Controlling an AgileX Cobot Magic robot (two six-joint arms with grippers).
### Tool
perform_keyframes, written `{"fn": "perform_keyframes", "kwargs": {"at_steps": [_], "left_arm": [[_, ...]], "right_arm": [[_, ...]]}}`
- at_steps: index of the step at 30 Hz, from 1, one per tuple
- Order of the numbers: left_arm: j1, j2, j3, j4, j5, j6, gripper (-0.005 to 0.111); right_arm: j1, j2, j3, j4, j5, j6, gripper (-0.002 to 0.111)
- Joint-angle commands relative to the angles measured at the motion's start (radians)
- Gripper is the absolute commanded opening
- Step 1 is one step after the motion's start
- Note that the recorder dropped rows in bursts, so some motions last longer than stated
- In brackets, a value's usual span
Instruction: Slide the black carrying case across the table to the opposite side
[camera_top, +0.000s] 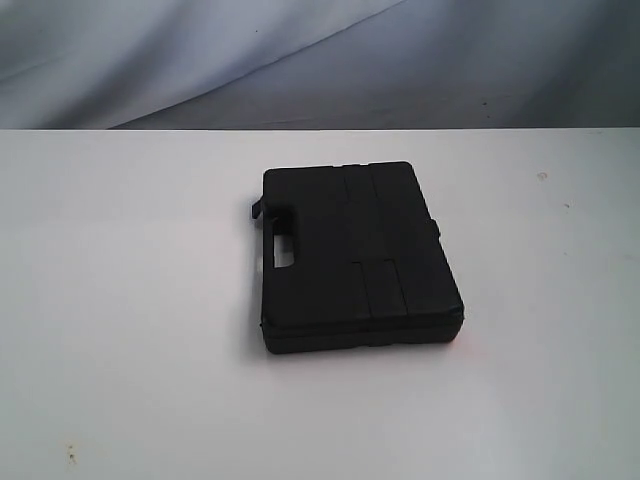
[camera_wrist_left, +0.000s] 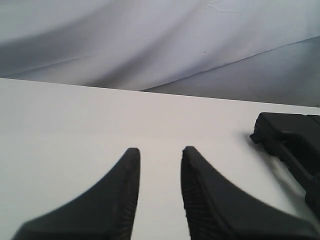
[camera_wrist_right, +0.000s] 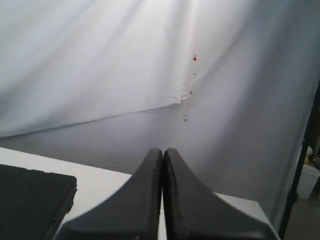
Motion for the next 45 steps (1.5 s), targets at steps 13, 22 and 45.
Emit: {"fn": "perform_keyframes", "kwargs": {"at_steps": [13,22,45], "left_arm": [[0.003,-0.005,0.004,0.005,-0.003,-0.005,0.029],[0.003,-0.005,0.004,0.005,-0.003,-0.005,0.029],[0.003,-0.005,0.004,0.005,-0.003,-0.005,0.029]], "right_arm": [[-0.005,-0.007,0.166,0.175,-0.153,-0.101,0.0],[-0.158,-0.007,0.166,0.175,-0.165,-0.191,0.0],[-0.167,-0.007,0.166,0.168,-0.004,-0.059,0.0]]}}
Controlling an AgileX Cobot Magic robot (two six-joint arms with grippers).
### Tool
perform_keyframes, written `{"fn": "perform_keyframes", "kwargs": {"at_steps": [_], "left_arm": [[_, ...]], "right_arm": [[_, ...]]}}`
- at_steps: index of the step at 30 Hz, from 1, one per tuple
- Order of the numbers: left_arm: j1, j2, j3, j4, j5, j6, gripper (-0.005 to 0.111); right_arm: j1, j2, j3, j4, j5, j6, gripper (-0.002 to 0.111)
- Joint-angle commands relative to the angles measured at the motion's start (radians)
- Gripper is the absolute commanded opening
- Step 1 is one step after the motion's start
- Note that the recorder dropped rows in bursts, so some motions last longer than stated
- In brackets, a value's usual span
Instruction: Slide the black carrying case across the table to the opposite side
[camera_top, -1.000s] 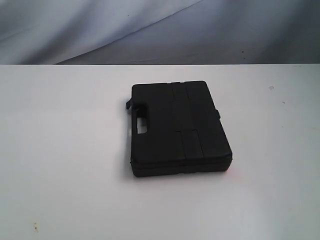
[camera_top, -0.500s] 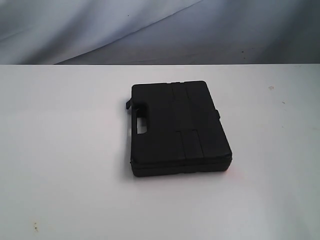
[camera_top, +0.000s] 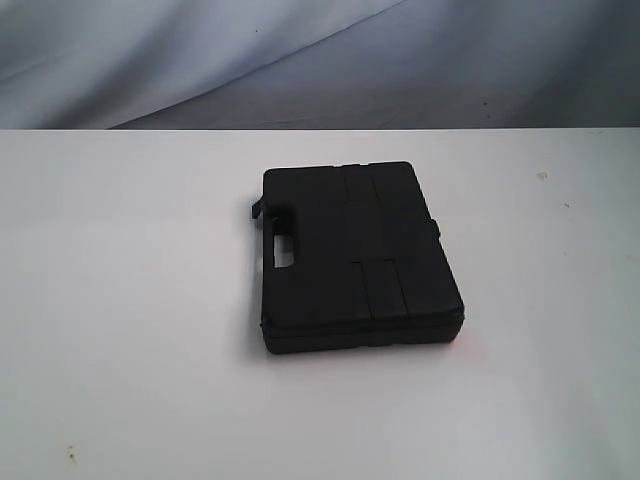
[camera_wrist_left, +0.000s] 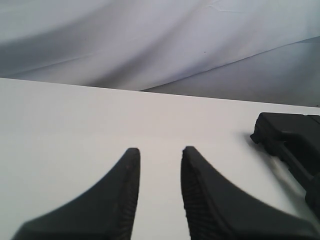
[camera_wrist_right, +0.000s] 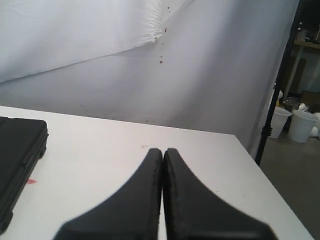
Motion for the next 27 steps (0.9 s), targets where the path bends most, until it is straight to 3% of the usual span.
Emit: {"fn": "perform_keyframes", "kwargs": {"at_steps": [1,17,23,27], "left_arm": [[0.003,-0.005,0.004,0.005,-0.003,-0.005,0.029],[0.003,-0.005,0.004,0.005,-0.003,-0.005,0.029],[0.003,-0.005,0.004,0.005,-0.003,-0.005,0.029],[0.003,-0.005,0.004,0.005,-0.003,-0.005,0.029]], "right_arm": [[-0.006,-0.003,0.004,-0.003,0.01,0.085,0.0],[-0.006,-0.003,0.004,-0.037,-0.041,0.101,0.0],[-0.006,-0.003,0.004,-0.255,-0.065,0.297,0.0],[-0.006,-0.003,0.004,-0.503,-0.113,0.544,0.0]]}}
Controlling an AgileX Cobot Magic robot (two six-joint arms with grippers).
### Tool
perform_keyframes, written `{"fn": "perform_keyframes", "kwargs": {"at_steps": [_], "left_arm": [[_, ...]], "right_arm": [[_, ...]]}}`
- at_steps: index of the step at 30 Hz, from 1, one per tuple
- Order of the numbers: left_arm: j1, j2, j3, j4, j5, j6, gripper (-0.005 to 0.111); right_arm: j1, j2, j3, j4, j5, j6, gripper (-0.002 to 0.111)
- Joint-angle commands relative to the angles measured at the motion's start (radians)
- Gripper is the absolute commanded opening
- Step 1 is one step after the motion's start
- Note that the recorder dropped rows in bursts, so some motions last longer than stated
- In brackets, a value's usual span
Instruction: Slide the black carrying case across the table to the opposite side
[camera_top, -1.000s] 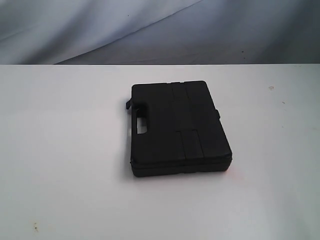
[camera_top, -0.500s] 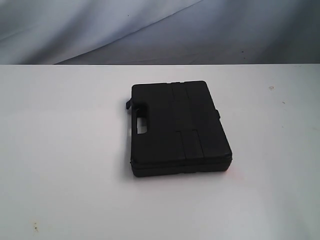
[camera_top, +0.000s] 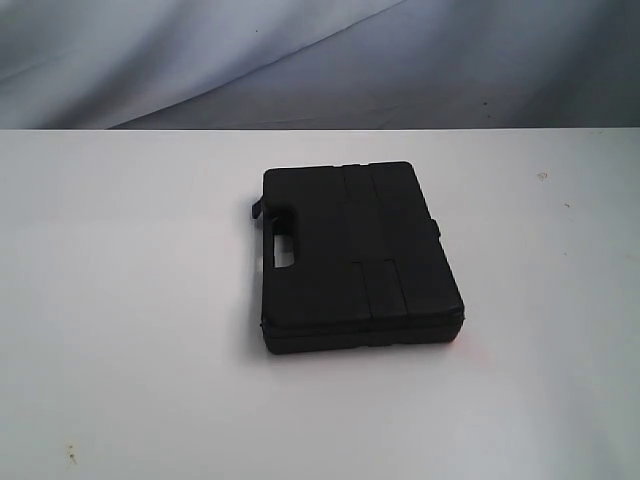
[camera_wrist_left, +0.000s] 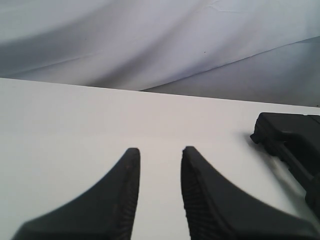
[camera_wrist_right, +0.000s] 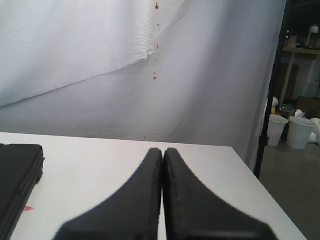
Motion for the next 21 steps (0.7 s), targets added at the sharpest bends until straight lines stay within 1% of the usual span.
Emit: {"fn": "perform_keyframes", "kwargs": {"at_steps": [1,3,5,21], "left_arm": [[0.003,-0.005,0.004,0.005,-0.003,-0.005,0.029],[0.003,-0.005,0.004,0.005,-0.003,-0.005,0.029],[0.003,-0.005,0.004,0.005,-0.003,-0.005,0.029],[0.003,-0.005,0.004,0.005,-0.003,-0.005,0.029]], "right_arm": [[-0.006,-0.003,0.004,-0.294,-0.052,0.282,0.0],[-0.006,-0.003,0.004,-0.428,-0.063,0.415,0.0],[-0.006,-0.003,0.004,-0.485,-0.069,0.472,0.0],[-0.006,-0.003,0.004,-0.498,-0.069,0.489,0.0]]}}
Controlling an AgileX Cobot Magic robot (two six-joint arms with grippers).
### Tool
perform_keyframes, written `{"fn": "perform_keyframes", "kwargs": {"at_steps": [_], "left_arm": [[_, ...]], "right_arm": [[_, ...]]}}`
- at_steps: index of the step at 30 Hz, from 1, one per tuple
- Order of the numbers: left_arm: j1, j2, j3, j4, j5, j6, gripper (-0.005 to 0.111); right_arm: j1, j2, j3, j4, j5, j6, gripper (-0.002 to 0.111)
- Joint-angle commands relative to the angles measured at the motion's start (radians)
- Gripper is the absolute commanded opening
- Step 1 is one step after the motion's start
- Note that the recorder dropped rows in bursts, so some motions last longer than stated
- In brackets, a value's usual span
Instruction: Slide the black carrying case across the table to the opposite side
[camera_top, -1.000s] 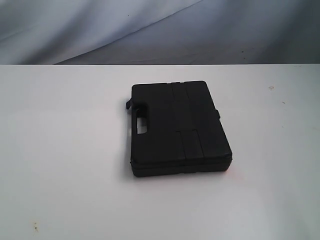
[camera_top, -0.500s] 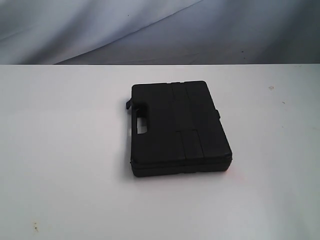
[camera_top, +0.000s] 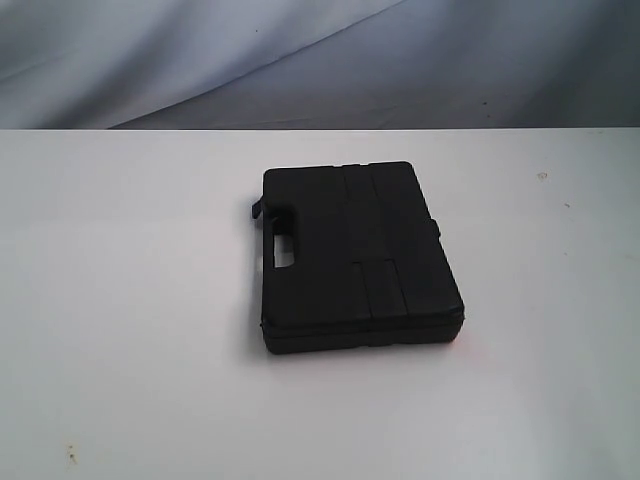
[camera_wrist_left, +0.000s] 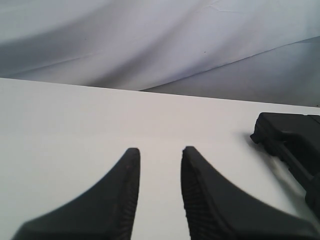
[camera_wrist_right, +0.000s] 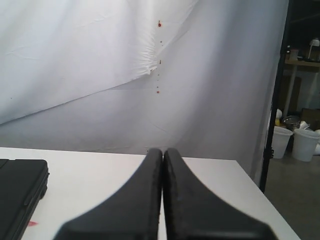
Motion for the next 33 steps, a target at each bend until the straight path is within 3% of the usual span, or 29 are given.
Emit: {"fn": "perform_keyframes", "kwargs": {"at_steps": [1,6,8,9,12,15,33], "left_arm": [[0.003,-0.005,0.004,0.005,-0.003,-0.005,0.029],[0.003,-0.005,0.004,0.005,-0.003,-0.005,0.029],[0.003,-0.005,0.004,0.005,-0.003,-0.005,0.029],[0.003,-0.005,0.004,0.005,-0.003,-0.005,0.029],[0.003,-0.005,0.004,0.005,-0.003,-0.005,0.029],[0.003,-0.005,0.004,0.005,-0.003,-0.005,0.029],[0.003,-0.005,0.004,0.005,-0.003,-0.005,0.029]], "right_arm": [[-0.006,-0.003,0.004,-0.029,-0.011,0.018,0.0],[-0.006,-0.003,0.004,-0.031,-0.007,0.036,0.0],[-0.006,-0.003,0.004,0.07,0.016,0.005,0.0],[-0.006,-0.003,0.004,0.151,0.03,-0.05,0.0],[-0.006,-0.003,0.004,0.484,0.08,-0.528,0.0],[-0.006,-0.003,0.004,0.6,0.1,-0.74,0.0],[-0.006,-0.003,0.004,0.612,0.15,-0.742,0.0]]}}
